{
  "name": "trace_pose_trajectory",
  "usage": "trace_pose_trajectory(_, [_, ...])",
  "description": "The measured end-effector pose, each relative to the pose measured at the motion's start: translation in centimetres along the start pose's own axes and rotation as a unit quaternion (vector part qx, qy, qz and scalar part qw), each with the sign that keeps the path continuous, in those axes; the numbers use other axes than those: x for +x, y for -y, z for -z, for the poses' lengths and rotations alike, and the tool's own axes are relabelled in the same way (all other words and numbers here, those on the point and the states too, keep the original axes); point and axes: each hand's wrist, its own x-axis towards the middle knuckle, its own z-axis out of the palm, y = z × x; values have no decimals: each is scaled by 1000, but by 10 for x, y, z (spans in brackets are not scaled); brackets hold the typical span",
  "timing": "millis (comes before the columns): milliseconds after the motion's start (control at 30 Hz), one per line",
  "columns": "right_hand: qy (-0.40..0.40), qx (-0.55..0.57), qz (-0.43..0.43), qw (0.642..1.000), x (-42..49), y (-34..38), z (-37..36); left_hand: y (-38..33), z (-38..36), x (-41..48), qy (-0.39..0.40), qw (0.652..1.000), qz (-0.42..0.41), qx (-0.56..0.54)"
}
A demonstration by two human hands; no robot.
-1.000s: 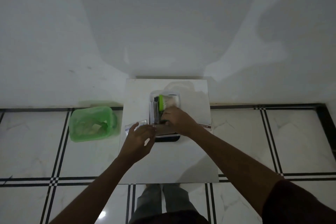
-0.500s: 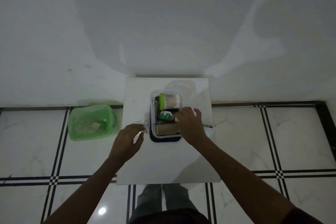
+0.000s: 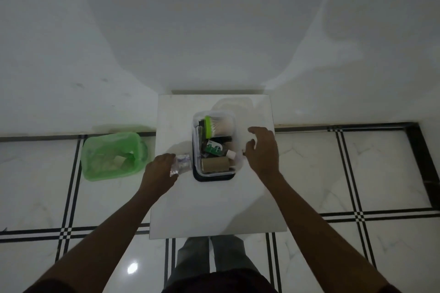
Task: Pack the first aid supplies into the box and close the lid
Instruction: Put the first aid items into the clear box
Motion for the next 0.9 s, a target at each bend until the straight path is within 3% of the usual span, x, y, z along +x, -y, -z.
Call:
trace_pose_trajectory(133, [182,-69,-81,978,-4,-37,5,1,-1,6,-6,1000,-8,8])
trace_pose_trajectory(200, [259,-97,-52,960,-7,-51,3,0,-2,8,-11,1000,-4,-2])
trace_pose_trajectory(267, [281,-132,-10,951,-10,-62,-1,-4,-3,10,-15,1000,0,-8])
trace_pose_trajectory(500, [231,-128,-13,964,-14,-66,-11,-9,10,22,20,989,114,-91])
trace_pose_trajectory(700, [166,-91,-38,981,-13,-54,0,-16,25,10,-53,957,168,-231])
trace_pose_trajectory(800, [108,-61,-26,992,-8,-42,13,-23,43,4,-79,955,149,-243])
trace_pose_trajectory(900, [68,-27,58,996,2,-21,27,-33,66,1,-126,961,91,-229])
